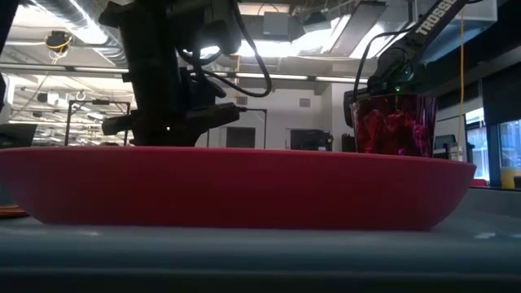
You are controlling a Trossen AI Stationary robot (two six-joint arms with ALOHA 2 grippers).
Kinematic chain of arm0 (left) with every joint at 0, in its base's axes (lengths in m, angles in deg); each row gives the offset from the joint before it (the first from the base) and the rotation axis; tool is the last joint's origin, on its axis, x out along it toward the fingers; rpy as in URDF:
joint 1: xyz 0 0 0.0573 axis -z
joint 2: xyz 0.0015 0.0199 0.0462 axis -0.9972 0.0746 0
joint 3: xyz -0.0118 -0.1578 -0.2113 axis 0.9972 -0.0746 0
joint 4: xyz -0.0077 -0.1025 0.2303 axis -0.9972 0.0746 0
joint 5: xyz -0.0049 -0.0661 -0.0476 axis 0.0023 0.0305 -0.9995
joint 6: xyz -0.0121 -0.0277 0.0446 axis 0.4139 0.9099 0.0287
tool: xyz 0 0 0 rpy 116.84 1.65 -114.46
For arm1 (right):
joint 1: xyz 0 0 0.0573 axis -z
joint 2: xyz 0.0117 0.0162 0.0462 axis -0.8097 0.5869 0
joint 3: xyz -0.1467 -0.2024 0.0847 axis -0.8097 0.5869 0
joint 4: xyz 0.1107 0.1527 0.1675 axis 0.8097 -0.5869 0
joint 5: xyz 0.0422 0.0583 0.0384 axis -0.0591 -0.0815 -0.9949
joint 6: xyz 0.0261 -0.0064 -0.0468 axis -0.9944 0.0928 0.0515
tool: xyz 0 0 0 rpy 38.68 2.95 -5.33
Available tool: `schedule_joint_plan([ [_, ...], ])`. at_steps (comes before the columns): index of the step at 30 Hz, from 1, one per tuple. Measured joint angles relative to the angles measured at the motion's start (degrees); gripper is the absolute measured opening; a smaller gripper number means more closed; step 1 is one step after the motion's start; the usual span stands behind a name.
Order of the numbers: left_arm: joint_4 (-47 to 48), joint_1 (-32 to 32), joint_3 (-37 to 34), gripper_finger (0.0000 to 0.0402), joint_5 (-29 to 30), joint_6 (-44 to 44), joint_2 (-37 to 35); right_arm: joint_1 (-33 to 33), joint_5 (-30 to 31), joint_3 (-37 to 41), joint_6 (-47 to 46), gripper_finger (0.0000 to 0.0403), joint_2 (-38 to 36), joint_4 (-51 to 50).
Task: Pick and place plate/cup/fork/spoon on tray
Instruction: Put the orange white fork on the blue tray to the right side of the orange white spoon, then adjust the pink plate in the blue tray
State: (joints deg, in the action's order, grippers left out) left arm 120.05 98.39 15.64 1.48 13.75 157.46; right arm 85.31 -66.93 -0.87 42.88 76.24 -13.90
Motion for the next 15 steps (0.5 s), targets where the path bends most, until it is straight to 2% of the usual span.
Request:
schedule_joint_plan([
  [15,0.72,0.00,0.00,0.0055,0.11,0.07,0.00,0.00,-0.02,0.00,0.00,0.0033,-0.02,0.02],
])
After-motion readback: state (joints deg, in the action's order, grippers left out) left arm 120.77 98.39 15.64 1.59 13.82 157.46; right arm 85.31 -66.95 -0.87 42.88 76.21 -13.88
